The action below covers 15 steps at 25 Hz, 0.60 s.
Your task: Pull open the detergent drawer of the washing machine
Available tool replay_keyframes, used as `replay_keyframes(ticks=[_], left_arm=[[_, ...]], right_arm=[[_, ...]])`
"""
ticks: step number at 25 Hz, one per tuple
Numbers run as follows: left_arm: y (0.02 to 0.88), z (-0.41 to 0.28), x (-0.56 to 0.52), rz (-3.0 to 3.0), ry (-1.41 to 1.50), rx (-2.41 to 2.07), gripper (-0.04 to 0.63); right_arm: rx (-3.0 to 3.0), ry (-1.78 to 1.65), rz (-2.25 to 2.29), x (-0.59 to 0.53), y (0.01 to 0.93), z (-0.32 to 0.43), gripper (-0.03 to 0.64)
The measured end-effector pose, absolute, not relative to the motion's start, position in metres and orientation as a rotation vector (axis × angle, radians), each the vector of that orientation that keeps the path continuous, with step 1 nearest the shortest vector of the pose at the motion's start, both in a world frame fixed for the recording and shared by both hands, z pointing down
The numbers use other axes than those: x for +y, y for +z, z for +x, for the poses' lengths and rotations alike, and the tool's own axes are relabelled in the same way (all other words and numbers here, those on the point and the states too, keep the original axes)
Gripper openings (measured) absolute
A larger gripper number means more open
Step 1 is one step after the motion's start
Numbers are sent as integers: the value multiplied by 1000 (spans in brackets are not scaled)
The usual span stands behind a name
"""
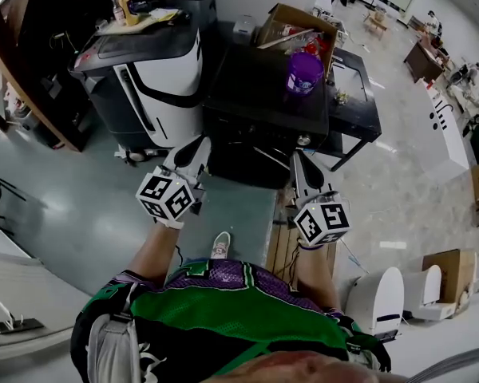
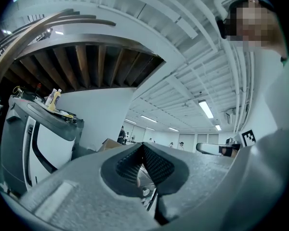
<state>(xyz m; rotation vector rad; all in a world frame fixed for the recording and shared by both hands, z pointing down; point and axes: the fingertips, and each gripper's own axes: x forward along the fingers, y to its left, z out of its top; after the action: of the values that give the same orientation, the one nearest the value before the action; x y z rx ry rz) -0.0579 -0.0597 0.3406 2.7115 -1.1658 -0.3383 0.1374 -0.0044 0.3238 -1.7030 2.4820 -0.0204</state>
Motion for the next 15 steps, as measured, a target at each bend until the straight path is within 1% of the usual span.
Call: replay_keyframes(ticks=[9,15], left_arm=[[348,-45,-152,2718,-365,-1059,17],[356,-34,-195,2721,-378,-975,17]], right_arm=[[2433,-27,-1703,-78,312,133,2],[2420,3,-1748,-113,309,131,2]])
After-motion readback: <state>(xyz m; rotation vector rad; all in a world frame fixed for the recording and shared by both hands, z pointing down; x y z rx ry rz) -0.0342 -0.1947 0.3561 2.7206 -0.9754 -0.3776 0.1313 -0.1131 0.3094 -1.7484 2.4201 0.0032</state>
